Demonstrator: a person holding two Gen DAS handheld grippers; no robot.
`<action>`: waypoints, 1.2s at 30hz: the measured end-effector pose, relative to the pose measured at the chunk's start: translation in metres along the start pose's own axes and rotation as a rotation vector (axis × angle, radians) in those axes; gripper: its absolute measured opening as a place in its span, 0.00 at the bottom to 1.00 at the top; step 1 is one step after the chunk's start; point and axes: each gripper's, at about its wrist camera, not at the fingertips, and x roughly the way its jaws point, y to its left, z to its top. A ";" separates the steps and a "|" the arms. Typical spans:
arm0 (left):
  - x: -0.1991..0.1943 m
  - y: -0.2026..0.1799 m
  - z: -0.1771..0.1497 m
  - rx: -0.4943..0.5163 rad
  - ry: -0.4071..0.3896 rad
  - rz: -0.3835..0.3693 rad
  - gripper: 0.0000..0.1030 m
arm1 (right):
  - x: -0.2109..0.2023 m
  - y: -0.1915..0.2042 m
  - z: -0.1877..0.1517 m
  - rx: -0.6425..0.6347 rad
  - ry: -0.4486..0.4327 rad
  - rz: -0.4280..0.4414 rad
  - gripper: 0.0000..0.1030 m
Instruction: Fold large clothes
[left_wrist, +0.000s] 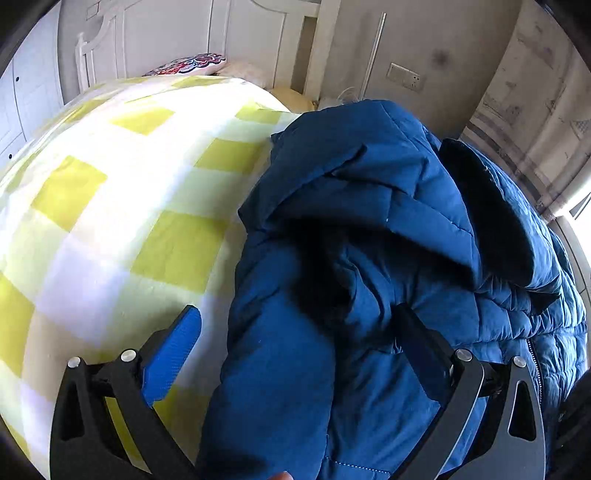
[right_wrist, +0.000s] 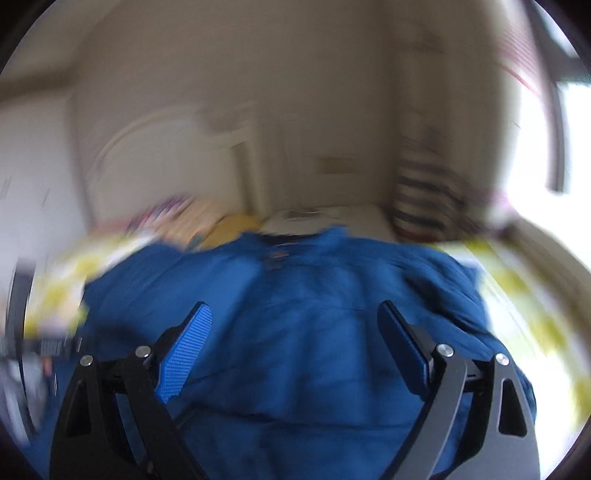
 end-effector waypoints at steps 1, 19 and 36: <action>0.001 -0.001 -0.001 -0.001 -0.002 -0.003 0.96 | 0.002 0.018 0.000 -0.073 0.014 0.016 0.88; -0.016 0.012 -0.005 -0.002 -0.008 -0.010 0.96 | 0.025 0.052 0.042 0.004 0.029 0.133 0.23; -0.019 0.014 -0.005 0.000 -0.009 -0.010 0.96 | 0.009 -0.117 -0.040 0.751 0.048 0.157 0.20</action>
